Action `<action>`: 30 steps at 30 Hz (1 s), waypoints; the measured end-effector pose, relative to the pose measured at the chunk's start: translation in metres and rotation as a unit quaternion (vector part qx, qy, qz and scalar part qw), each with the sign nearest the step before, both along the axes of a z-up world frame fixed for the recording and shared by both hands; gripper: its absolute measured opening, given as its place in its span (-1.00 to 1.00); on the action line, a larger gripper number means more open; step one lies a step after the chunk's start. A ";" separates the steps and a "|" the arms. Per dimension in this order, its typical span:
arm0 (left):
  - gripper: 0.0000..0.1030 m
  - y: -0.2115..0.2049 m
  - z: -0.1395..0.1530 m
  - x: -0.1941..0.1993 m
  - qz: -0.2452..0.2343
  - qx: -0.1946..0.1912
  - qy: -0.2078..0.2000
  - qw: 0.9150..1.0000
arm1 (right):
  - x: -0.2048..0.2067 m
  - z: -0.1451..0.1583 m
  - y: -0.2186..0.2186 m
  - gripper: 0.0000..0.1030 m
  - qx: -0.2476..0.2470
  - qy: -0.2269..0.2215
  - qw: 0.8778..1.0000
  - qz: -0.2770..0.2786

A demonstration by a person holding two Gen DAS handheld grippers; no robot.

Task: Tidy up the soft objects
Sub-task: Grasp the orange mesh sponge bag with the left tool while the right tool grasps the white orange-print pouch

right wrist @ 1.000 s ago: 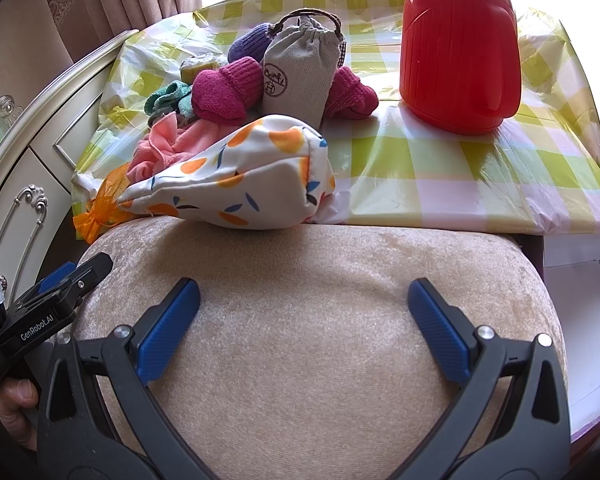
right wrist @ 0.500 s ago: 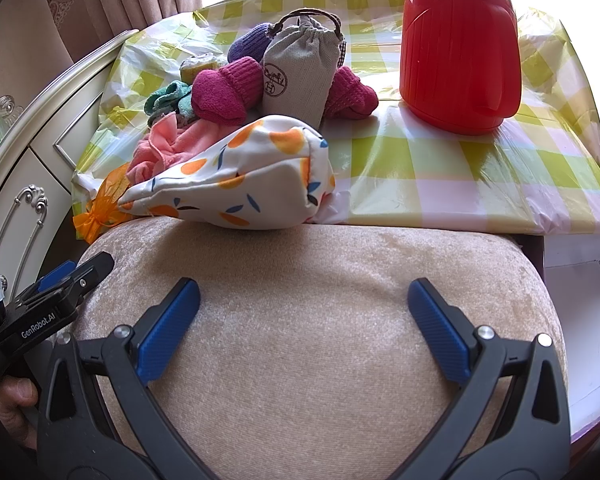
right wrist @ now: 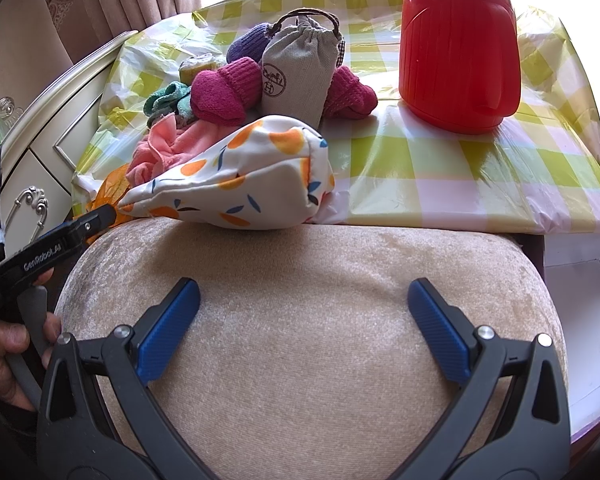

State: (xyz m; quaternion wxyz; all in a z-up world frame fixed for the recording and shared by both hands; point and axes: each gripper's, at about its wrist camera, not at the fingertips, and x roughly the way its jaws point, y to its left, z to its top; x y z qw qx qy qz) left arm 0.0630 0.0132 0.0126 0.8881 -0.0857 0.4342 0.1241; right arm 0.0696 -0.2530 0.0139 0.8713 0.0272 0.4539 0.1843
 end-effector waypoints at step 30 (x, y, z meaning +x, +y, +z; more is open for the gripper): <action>0.56 0.015 -0.028 0.064 -0.044 0.023 0.062 0.997 | 0.037 0.013 0.041 1.00 -0.085 -0.034 0.983 0.161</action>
